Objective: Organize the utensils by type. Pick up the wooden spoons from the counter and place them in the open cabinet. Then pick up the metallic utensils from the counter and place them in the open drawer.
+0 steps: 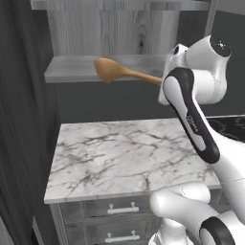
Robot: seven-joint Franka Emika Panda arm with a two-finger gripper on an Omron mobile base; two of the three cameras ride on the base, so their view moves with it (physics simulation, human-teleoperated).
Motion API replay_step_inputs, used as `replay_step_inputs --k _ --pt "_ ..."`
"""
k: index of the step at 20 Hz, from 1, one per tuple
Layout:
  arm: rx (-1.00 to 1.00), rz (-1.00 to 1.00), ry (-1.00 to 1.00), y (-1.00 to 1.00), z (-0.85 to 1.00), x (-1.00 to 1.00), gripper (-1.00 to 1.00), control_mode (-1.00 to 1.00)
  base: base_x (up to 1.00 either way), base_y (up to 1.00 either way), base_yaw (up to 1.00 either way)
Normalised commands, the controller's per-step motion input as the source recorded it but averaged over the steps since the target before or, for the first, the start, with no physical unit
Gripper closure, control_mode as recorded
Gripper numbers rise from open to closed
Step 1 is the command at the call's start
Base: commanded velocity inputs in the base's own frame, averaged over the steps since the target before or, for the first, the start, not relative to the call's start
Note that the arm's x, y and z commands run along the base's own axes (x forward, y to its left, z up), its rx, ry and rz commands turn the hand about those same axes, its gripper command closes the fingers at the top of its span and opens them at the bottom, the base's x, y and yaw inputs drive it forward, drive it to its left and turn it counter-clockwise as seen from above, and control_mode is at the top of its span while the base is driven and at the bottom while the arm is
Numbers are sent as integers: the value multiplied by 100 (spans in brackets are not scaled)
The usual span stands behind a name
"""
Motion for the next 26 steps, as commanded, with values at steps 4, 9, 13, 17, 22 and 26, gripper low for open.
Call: replay_step_inputs --k 4,9,13,17,22,26 --pt "-2 0 -3 1 15 57 100 -100 0 0 0" --pt "-2 0 0 7 19 55 100 -100 0 0 0" --pt "-1 0 -4 12 3 41 100 -100 0 0 0" --pt "0 0 0 14 1 46 100 -100 0 0 0" --pt "0 0 0 9 0 57 100 -100 0 0 0" --pt "0 0 0 9 0 67 100 -100 0 0 0"
